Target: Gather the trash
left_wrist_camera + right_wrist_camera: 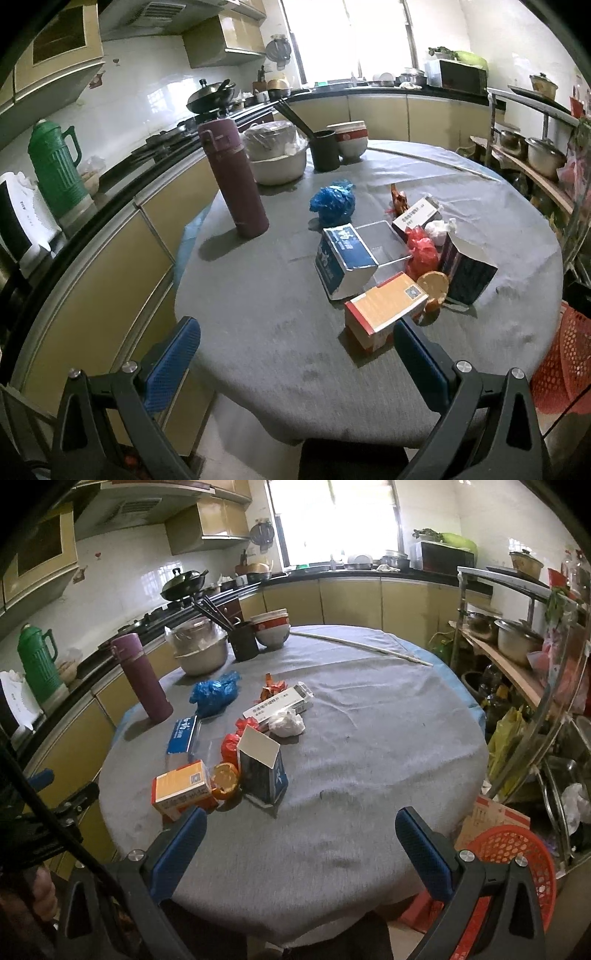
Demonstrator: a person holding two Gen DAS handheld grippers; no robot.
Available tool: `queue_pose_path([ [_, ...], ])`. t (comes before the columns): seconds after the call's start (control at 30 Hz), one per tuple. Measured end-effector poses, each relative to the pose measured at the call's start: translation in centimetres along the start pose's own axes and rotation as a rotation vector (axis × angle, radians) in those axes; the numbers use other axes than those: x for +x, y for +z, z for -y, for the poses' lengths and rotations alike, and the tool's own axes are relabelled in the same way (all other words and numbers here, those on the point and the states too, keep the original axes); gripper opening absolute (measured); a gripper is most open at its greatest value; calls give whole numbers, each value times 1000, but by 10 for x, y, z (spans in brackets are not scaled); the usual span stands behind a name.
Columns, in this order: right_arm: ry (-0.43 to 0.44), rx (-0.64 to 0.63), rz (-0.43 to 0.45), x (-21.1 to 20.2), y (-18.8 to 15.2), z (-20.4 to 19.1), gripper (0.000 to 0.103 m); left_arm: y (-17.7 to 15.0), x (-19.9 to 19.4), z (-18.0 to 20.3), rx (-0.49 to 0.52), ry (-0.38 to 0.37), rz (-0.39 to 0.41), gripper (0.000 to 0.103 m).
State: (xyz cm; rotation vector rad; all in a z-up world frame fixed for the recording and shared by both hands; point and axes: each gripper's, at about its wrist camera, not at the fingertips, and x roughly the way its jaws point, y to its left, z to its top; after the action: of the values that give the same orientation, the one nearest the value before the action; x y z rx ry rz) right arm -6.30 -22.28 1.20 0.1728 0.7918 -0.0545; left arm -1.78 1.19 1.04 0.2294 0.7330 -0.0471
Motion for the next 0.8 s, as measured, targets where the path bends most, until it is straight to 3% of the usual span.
queue_pose_path([
  [0.8,42,29,6,-1,-4,9,103,0,3,23,58,-6,-24,103],
])
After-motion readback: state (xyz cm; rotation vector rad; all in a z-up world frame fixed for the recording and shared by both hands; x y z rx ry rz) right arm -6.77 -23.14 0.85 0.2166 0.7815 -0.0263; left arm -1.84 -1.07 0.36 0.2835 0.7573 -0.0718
